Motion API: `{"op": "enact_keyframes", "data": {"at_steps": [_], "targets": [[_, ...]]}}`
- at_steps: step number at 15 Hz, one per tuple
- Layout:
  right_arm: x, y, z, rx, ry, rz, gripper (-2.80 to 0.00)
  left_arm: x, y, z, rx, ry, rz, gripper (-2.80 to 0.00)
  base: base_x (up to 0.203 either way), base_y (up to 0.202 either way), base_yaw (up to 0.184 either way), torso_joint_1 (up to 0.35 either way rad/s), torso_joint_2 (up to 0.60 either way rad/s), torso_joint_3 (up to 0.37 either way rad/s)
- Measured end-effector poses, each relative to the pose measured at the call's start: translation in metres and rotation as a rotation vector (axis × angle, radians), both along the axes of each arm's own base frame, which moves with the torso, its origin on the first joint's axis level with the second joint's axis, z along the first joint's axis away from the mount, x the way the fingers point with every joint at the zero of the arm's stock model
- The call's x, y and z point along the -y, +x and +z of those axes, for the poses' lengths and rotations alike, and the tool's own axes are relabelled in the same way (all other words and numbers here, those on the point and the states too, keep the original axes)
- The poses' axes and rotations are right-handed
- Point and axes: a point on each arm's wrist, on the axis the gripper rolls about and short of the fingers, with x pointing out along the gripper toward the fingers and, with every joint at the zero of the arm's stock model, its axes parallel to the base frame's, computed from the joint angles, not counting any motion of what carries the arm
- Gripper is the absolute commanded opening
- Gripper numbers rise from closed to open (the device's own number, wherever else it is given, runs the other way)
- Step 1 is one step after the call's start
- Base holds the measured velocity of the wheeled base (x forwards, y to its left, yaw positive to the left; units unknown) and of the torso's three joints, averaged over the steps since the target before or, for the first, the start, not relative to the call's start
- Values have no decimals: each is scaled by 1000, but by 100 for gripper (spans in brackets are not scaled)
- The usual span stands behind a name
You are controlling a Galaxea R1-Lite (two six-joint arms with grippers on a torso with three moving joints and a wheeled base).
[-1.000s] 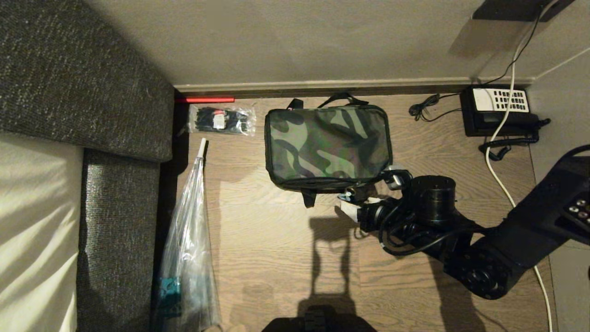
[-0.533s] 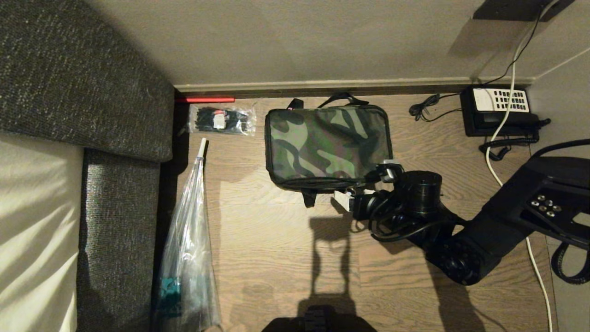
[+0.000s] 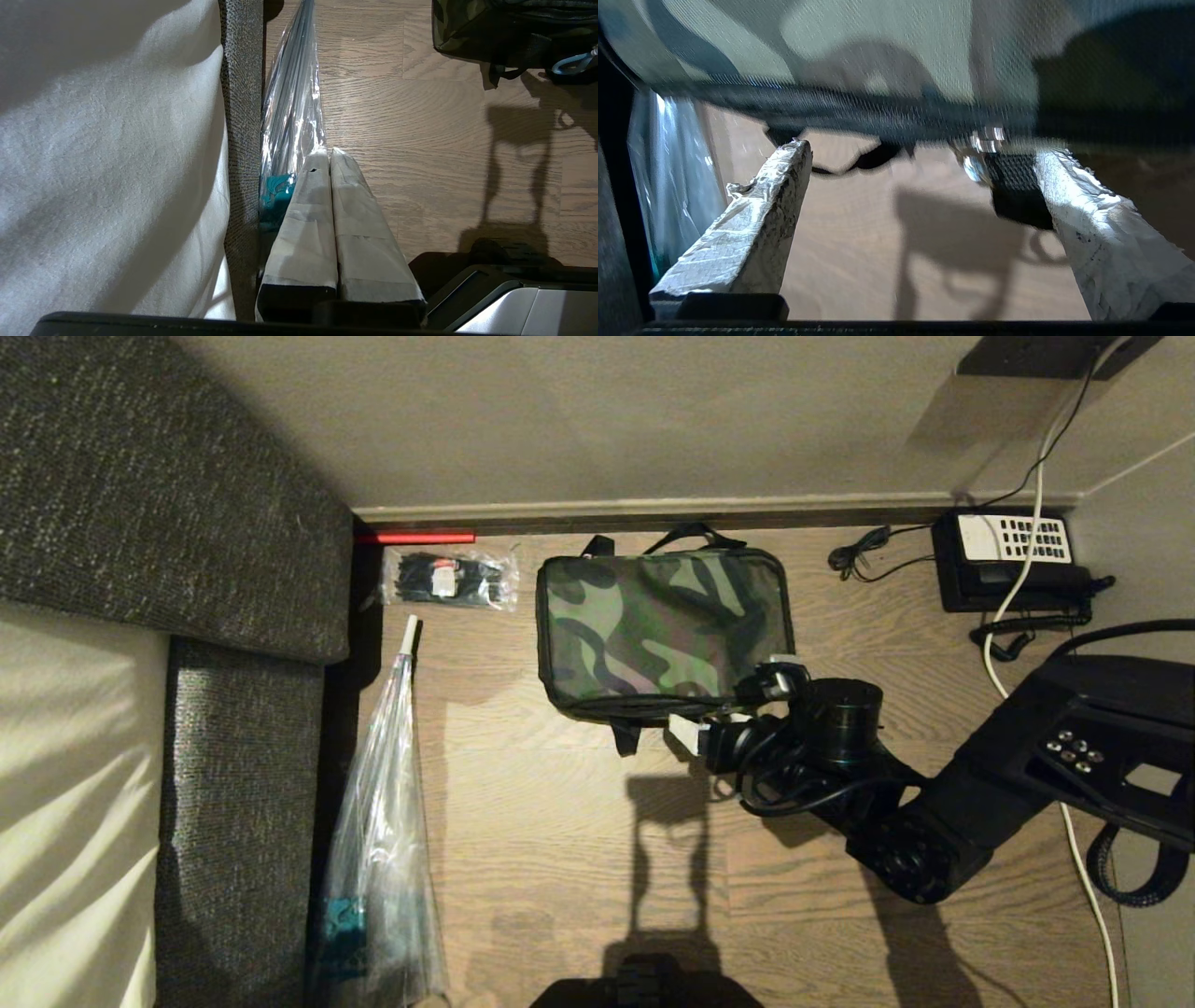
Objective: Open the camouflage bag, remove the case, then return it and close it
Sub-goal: Open the top of the storage box
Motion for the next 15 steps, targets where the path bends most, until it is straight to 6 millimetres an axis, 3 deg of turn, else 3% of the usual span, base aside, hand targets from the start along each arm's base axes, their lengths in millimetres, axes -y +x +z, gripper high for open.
{"op": "enact_keyframes", "data": {"at_steps": [12,13,15], "targets": [[-6,4,-17,12,6,3,0,0,0,0,0,0,0,-280,0,0,0,0,0,0],[-6,4,-18,11,5,2,-280,0,0,0,0,1,0,-280,0,0,0,0,0,0],[-6,6,-20,12,-1,-5,-280,0,0,0,0,0,0,-280,0,0,0,0,0,0]]}}
